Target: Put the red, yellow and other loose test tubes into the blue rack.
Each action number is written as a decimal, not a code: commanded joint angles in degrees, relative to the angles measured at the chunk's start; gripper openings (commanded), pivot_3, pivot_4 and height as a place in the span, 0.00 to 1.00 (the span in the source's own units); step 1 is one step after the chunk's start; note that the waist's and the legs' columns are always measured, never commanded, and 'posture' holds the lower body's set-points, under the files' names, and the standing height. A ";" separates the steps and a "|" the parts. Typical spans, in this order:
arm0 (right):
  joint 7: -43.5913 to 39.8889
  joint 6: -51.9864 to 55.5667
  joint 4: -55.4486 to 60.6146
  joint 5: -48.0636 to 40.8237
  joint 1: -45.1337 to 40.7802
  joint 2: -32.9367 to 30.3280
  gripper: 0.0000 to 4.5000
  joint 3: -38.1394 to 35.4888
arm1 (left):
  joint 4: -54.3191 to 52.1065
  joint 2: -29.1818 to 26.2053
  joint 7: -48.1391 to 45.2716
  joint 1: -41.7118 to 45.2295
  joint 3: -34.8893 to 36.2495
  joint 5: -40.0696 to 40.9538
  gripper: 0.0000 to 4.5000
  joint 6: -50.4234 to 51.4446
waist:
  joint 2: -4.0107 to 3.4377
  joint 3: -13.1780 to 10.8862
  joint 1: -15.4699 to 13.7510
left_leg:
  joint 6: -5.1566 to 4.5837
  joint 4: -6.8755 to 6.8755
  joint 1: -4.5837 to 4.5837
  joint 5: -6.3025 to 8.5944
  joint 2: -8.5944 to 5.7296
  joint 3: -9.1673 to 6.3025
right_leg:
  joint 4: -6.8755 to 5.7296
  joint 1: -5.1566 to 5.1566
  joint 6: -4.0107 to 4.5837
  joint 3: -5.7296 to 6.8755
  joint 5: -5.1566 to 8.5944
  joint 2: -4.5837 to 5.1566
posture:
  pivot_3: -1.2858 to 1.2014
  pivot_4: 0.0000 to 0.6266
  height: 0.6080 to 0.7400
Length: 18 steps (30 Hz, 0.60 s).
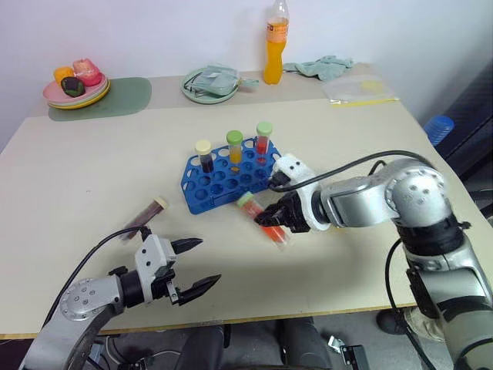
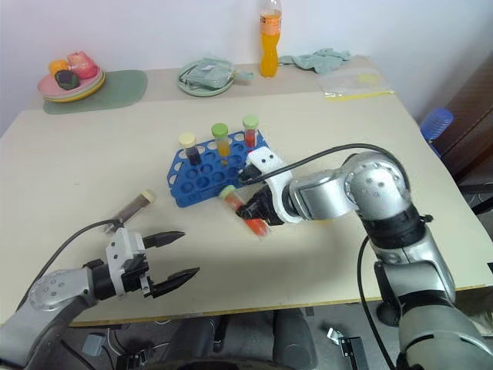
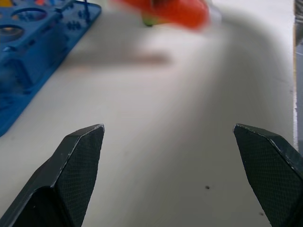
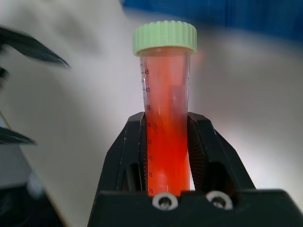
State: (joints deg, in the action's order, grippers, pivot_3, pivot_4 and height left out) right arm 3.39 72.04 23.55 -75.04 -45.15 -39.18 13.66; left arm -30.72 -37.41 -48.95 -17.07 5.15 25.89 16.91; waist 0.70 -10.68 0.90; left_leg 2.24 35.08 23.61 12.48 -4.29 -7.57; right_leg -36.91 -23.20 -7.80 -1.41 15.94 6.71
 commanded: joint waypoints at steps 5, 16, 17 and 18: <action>-12.67 -47.85 -7.22 41.83 10.89 10.55 0.18 -0.51 | 3.13 6.18 6.26 6.58 3.52 2.10 1.00 -1.26 | 0.10 0.05 -0.01 | 0.02 0.04 -0.09 0.00 0.02 0.00 | -0.01 0.11 -0.02 0.03 -0.01 -0.02 | 0.52 0.24 1.00; -5.51 -72.82 -26.98 63.55 16.19 29.67 0.18 -3.29 | -1.92 10.37 14.13 14.97 -1.41 0.80 1.00 3.79 | 0.07 0.04 0.11 | 0.18 -0.06 -0.09 -0.09 -0.02 -0.09 | -0.16 -0.05 0.02 -0.08 -0.03 -0.05 | 0.52 0.24 1.00; -5.94 -73.48 -27.60 64.07 16.28 30.22 0.18 -3.47 | -2.21 10.20 14.32 15.17 -1.52 0.91 1.00 4.15 | 0.07 0.04 0.11 | 0.18 -0.06 -0.09 -0.10 -0.02 -0.09 | -0.16 -0.05 0.02 -0.08 -0.03 -0.05 | 0.52 0.24 1.00; -6.40 -74.07 -28.19 64.42 16.43 30.73 0.18 -3.77 | -2.50 10.06 14.49 15.34 -1.59 1.04 1.00 4.57 | 0.07 0.04 0.12 | 0.18 -0.05 -0.09 -0.10 -0.02 -0.08 | -0.17 -0.04 0.02 -0.08 -0.03 -0.05 | 0.52 0.24 1.00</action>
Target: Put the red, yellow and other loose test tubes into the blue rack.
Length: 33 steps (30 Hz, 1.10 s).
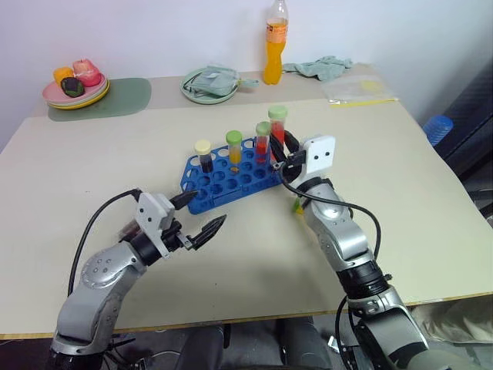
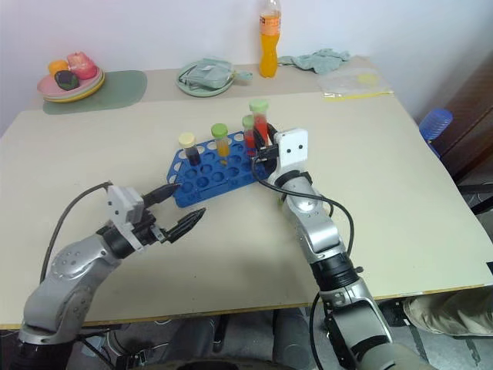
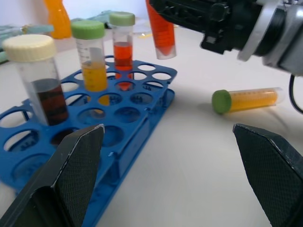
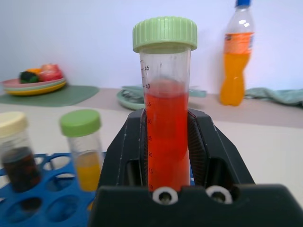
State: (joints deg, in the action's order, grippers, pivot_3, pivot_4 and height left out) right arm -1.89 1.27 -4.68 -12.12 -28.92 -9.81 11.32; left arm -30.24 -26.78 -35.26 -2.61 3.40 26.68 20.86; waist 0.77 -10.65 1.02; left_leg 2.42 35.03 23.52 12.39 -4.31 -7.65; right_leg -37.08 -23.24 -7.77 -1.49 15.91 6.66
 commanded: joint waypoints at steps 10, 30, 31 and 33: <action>-3.20 -5.45 -6.61 4.26 1.05 6.02 0.18 -3.83 | -4.13 -1.96 0.95 3.16 0.70 1.87 1.00 4.09 | -0.03 0.00 0.07 | 0.00 -0.01 -0.03 0.00 -0.01 -0.01 | 0.00 0.03 0.00 0.00 0.00 -0.01 | 0.52 0.24 1.00; -6.05 -15.45 -15.39 7.06 0.19 9.84 0.38 -6.65 | -4.01 -1.98 0.23 1.95 0.53 1.68 1.00 3.29 | -0.03 0.00 0.17 | 0.09 0.00 -0.09 -0.05 0.00 -0.02 | -0.04 0.07 0.06 0.00 -0.03 -0.10 | 0.52 0.24 1.00; -6.26 -15.59 -14.96 7.24 0.35 9.80 0.46 -6.63 | -4.09 -1.98 0.30 1.94 0.50 1.71 1.00 3.36 | -0.03 0.00 0.17 | 0.09 0.00 -0.09 -0.05 0.00 -0.02 | -0.04 0.07 0.06 0.00 -0.03 -0.10 | 0.52 0.24 1.00; -6.20 -15.67 -14.34 7.65 0.49 9.77 0.69 -6.75 | -4.17 -1.99 0.39 1.93 0.44 1.75 1.00 3.44 | -0.04 0.00 0.17 | 0.09 -0.01 -0.09 -0.05 0.00 -0.02 | -0.04 0.07 0.06 0.00 -0.03 -0.10 | 0.52 0.24 1.00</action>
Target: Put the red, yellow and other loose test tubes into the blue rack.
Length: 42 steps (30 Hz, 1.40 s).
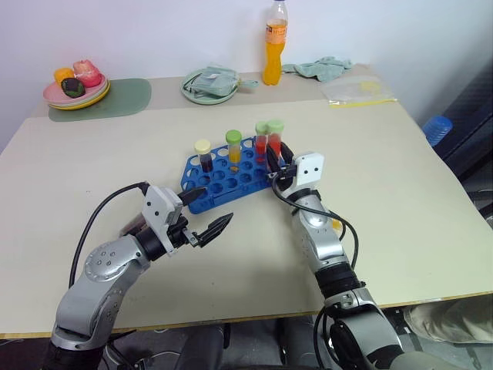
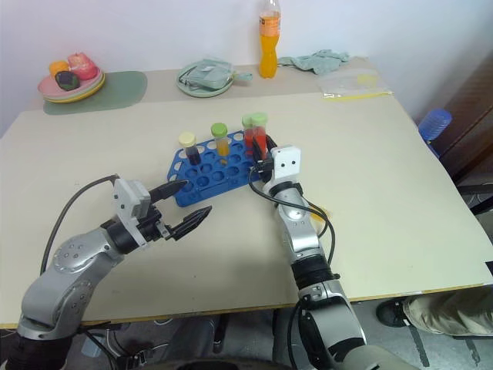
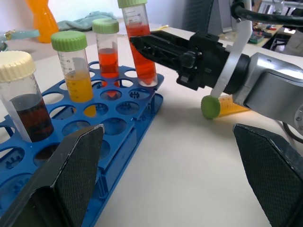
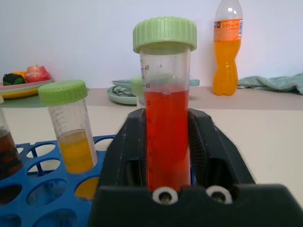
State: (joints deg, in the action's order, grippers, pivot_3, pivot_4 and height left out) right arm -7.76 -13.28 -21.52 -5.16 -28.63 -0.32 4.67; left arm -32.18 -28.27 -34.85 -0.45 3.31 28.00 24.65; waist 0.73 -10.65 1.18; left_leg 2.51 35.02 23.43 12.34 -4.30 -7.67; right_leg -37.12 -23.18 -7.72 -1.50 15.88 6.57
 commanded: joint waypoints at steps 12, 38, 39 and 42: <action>-15.02 24.83 32.33 -8.61 8.44 -15.79 0.99 -2.42 | -1.72 -1.04 -1.38 -1.18 1.13 1.20 1.00 -0.66 | -0.02 -0.01 -0.34 | -0.01 0.01 0.02 0.01 0.01 -0.04 | 0.02 0.03 0.00 0.00 0.00 0.04 | 0.52 0.24 1.00; -49.94 79.89 28.97 -12.27 -20.46 -53.70 0.70 27.55 | 5.21 -2.55 -13.67 -6.27 -11.55 -6.12 1.00 -11.21 | -0.09 -0.07 -0.54 | -0.25 0.10 0.38 0.15 0.00 0.07 | 0.50 -0.08 -0.04 0.11 -0.01 0.23 | 0.52 0.24 1.00; -50.36 79.66 28.81 -11.91 -20.71 -53.77 0.58 27.71 | 5.02 -2.37 -13.44 -6.68 -11.56 -6.21 1.00 -11.35 | -0.09 -0.07 -0.56 | -0.25 0.10 0.40 0.15 0.00 0.07 | 0.49 -0.11 -0.04 0.11 -0.01 0.23 | 0.52 0.24 1.00; -50.97 78.45 27.84 -10.15 -21.31 -53.64 0.24 27.89 | 4.95 -2.12 -13.06 -7.40 -11.56 -6.37 1.00 -11.85 | -0.08 -0.07 -0.57 | -0.25 0.12 0.39 0.15 0.00 0.06 | 0.48 -0.10 -0.05 0.13 -0.02 0.21 | 0.52 0.24 1.00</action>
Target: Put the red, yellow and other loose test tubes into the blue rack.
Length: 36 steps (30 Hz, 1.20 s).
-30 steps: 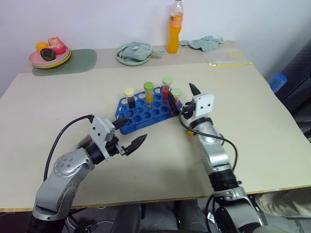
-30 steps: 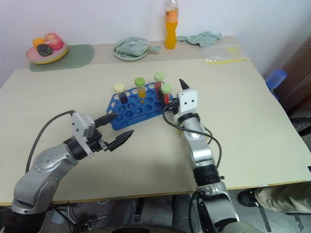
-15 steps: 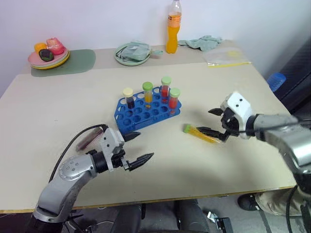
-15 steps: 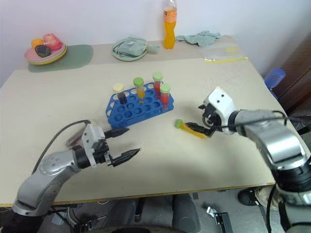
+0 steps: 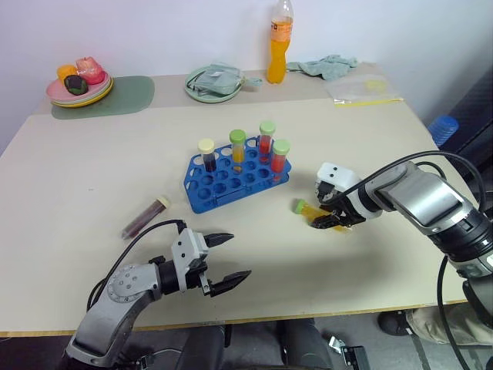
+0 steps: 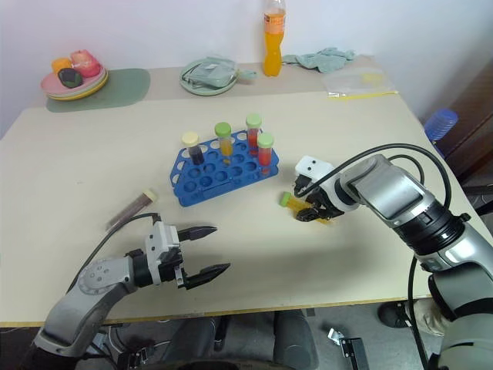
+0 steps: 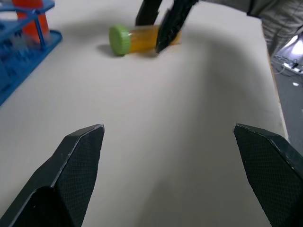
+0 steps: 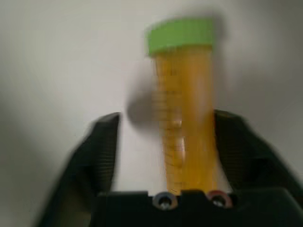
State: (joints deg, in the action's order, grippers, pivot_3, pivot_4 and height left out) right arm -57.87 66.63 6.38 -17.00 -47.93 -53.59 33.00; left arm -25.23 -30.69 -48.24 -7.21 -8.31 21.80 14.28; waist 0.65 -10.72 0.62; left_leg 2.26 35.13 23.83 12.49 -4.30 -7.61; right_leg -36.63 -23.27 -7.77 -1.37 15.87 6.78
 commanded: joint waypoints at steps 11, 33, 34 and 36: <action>5.45 -40.52 9.18 -6.52 13.25 15.41 0.16 -25.47 | 3.37 3.93 6.53 1.29 9.35 0.11 1.00 -7.20 | 0.04 0.02 0.22 | 0.00 -0.01 -0.06 0.00 0.03 0.01 | -0.01 0.07 -0.06 0.03 -0.03 -0.05 | 0.52 0.24 1.00; 35.83 -71.56 -18.55 10.36 18.09 54.07 0.16 -23.48 | -0.43 4.81 15.86 8.48 13.60 -0.97 1.00 0.10 | 0.09 0.06 0.55 | 0.30 -0.06 -0.27 -0.17 -0.08 -0.16 | -0.53 -0.03 0.00 -0.08 -0.03 -0.17 | 0.52 0.24 1.00; 36.00 -71.96 -19.68 10.54 18.02 54.26 0.16 -23.56 | -0.68 4.77 15.90 8.48 13.64 -0.83 1.00 0.46 | 0.09 0.06 0.55 | 0.30 -0.06 -0.27 -0.18 -0.08 -0.15 | -0.53 -0.03 0.00 -0.08 -0.03 -0.17 | 0.52 0.24 1.00; 36.28 -72.99 -21.43 10.96 17.82 54.52 0.16 -23.72 | -0.96 4.67 15.87 8.46 13.75 -0.56 1.00 0.99 | 0.08 0.06 0.56 | 0.30 -0.06 -0.27 -0.17 -0.08 -0.14 | -0.53 -0.03 0.00 -0.09 -0.03 -0.17 | 0.52 0.24 1.00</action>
State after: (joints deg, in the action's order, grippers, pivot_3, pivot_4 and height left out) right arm -21.82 -4.46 -14.87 -6.74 -29.21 0.13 9.14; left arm -23.62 -25.61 -32.40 0.78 5.26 20.64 15.05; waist 0.73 -10.66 1.17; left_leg 2.56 35.07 23.55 12.32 -4.38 -7.75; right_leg -37.16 -23.30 -7.77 -1.46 15.83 6.61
